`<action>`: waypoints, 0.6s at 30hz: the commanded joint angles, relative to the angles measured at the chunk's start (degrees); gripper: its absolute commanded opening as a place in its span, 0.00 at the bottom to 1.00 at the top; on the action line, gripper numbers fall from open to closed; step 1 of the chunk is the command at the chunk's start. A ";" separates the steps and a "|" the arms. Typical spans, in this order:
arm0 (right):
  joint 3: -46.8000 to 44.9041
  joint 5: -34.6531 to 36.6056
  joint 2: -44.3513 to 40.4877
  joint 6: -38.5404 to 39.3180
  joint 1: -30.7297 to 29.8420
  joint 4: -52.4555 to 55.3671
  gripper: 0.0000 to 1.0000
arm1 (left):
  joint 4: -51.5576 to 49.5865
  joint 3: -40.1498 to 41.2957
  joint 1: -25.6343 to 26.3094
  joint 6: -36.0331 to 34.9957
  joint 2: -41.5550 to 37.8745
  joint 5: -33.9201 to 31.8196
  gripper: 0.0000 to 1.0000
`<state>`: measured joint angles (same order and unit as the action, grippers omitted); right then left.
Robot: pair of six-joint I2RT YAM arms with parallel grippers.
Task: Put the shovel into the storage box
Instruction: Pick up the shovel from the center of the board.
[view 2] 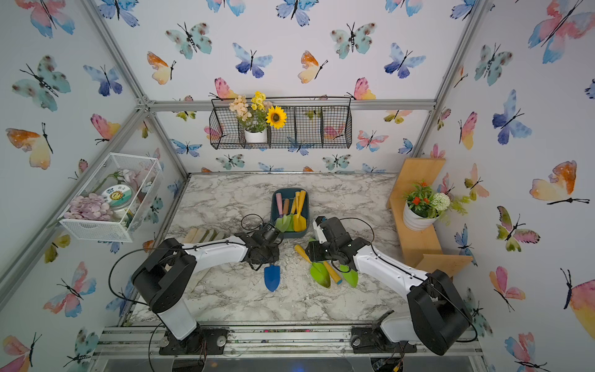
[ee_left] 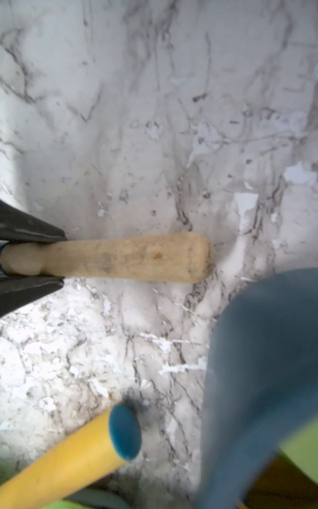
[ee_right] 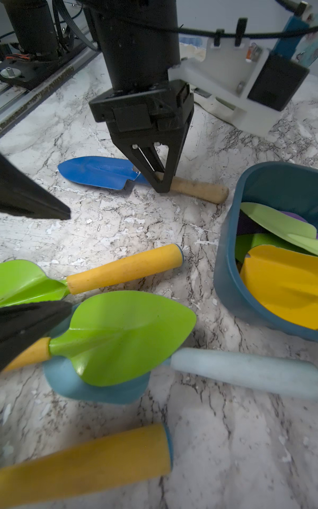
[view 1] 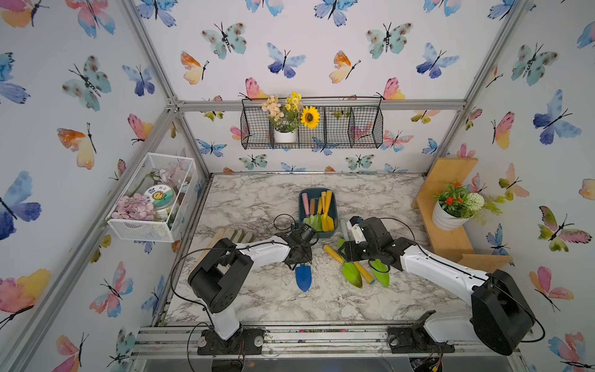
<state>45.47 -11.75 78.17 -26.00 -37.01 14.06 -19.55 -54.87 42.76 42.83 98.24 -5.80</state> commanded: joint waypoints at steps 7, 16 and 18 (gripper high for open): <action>0.27 0.37 -0.30 -1.11 -0.25 -0.88 0.52 | -5.08 0.26 0.19 -2.04 -8.59 -3.60 0.05; 1.19 -1.38 -0.21 -1.24 -0.25 -1.06 0.52 | -7.45 -5.67 0.11 -5.07 -9.82 -4.39 0.06; 1.37 -2.03 -0.21 -1.32 -0.25 -1.11 0.52 | -7.43 -6.93 0.05 -5.79 -9.49 -4.30 0.06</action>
<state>45.50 -12.10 78.17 -26.96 -37.01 13.63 -25.47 -59.68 42.76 39.20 89.86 -7.94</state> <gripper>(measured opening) 0.523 0.221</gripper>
